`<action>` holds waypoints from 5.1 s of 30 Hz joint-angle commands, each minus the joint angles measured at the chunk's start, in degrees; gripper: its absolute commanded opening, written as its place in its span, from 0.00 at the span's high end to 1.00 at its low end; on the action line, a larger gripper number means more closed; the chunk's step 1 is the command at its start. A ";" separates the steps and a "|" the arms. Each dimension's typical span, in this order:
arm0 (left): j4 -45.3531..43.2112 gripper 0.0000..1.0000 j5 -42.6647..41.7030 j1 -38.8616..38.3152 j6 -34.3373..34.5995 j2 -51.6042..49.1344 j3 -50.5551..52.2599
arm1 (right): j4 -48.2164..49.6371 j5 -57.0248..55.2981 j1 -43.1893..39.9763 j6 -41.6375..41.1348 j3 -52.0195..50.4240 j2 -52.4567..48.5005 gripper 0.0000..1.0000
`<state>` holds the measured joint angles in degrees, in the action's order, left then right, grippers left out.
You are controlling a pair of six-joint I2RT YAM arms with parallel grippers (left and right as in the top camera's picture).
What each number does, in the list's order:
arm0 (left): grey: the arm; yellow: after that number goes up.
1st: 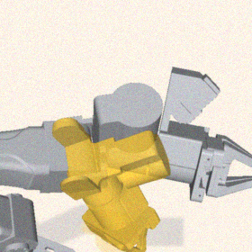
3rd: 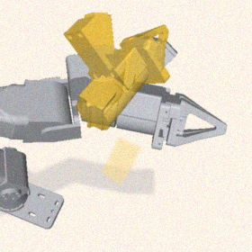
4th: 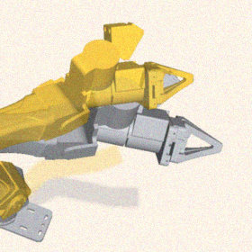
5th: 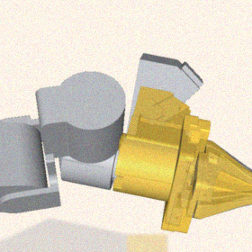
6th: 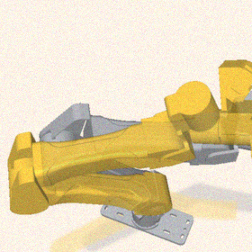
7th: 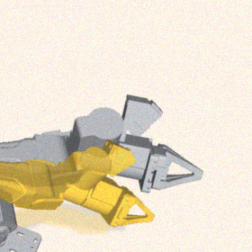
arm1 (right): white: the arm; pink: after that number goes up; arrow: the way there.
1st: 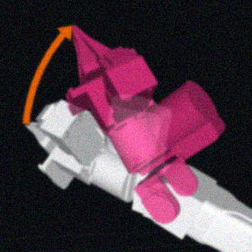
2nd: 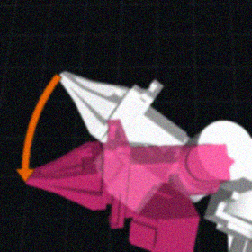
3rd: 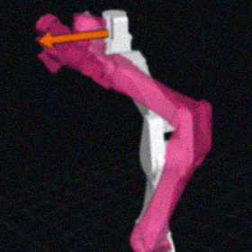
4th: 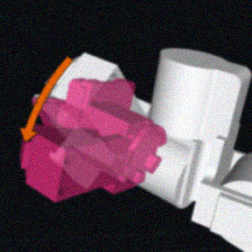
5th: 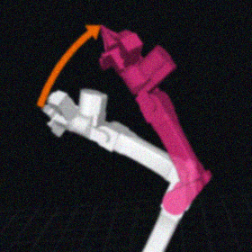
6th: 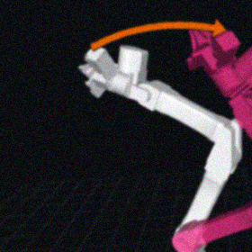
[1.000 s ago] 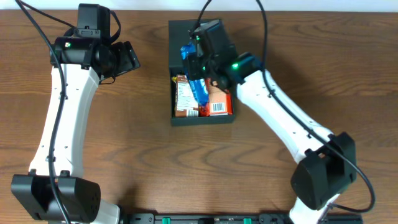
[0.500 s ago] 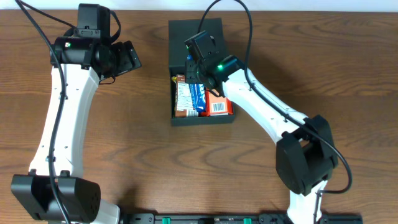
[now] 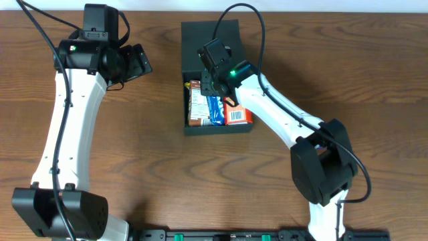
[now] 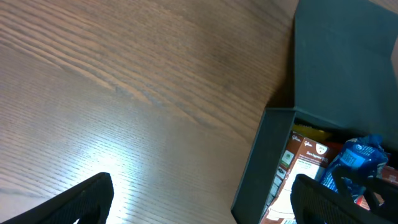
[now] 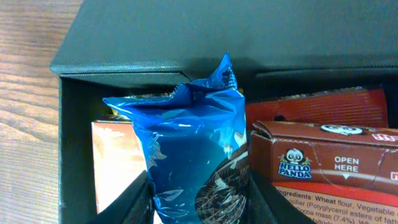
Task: Pack container
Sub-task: 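Lower the Oreo pack into the black box and release it, then press the Oreo pack down into the box with the right gripper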
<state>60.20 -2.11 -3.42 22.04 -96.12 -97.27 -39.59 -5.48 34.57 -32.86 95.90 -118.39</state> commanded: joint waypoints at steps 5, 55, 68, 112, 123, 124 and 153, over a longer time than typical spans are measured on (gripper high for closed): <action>0.22 0.08 1.05 0.42 -0.61 0.28 -1.16 | -3.23 -1.81 0.24 0.79 0.72 -0.15 0.98; 0.26 0.07 1.03 0.42 -0.17 0.28 -1.16 | -4.20 2.29 -2.27 17.75 8.94 -6.49 0.98; 0.02 0.07 1.05 0.42 -0.15 0.28 -1.16 | -8.57 4.61 -1.99 19.87 9.33 -6.01 0.98; 0.44 0.07 1.03 0.42 -0.15 0.28 -1.14 | -10.88 5.77 -5.75 21.79 14.60 -7.13 0.98; 0.42 0.07 1.03 0.42 -0.15 0.28 -1.14 | -10.82 5.90 -5.79 21.81 14.62 -9.11 0.98; 0.42 0.07 1.03 0.42 -0.15 0.28 -1.14 | -10.67 5.84 -5.90 21.81 14.67 -9.09 0.98; 0.17 0.07 1.05 0.42 -0.17 0.28 -1.14 | -11.06 8.92 -5.18 21.84 17.22 -11.34 0.98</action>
<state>60.20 -2.13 -3.42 22.06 -96.12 -97.27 -50.33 2.90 28.36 -11.66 112.66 -127.90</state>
